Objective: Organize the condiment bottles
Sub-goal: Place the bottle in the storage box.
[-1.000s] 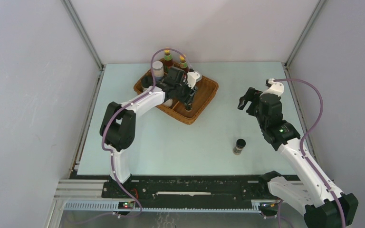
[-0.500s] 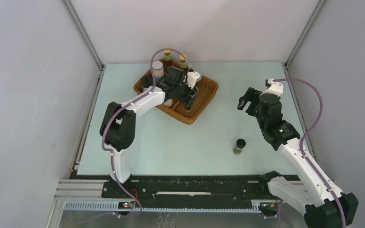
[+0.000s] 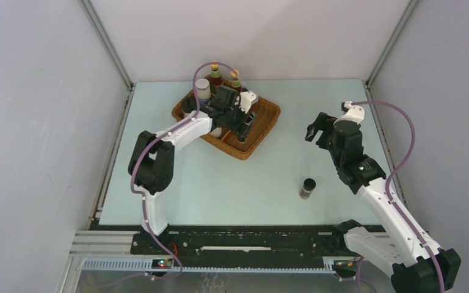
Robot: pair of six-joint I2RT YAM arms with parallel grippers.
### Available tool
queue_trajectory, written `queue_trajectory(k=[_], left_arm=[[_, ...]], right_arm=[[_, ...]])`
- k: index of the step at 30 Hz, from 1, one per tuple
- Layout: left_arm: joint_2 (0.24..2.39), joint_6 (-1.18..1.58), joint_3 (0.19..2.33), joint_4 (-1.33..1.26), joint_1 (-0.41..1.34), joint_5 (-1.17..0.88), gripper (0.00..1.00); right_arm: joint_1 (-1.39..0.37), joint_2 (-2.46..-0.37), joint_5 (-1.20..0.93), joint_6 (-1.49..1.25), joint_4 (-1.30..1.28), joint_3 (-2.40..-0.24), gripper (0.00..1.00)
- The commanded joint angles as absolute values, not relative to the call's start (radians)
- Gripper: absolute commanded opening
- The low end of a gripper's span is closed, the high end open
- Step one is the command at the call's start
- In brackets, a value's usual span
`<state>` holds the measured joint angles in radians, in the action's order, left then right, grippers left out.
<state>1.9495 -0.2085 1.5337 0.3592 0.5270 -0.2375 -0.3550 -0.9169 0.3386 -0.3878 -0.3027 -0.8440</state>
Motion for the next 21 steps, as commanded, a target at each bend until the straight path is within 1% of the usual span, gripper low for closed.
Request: queue_trajectory(k=[1,9,13,21], left_arm=[[1.876,-0.179,1.545,0.324,0.523,-0.195,0.78],[1.72,-0.132,1.514,0.266,0.577,-0.054,0.83],[1.598,-0.094,1.443,0.18,0.633,0.051,0.87],[1.344,-0.013,1.255,0.032,0.779,0.217,0.95]], right_arm=[[-0.363,-0.885,0.357,-0.367,-0.287,-0.844,0.89],[-0.409,-0.864,0.424,-0.39,-0.424,-0.865,0.89],[-0.448,-0.84,0.469,-0.429,-0.515,-0.855,0.89],[-0.583,-0.773,0.57,-0.545,-0.661,-0.804,0.89]])
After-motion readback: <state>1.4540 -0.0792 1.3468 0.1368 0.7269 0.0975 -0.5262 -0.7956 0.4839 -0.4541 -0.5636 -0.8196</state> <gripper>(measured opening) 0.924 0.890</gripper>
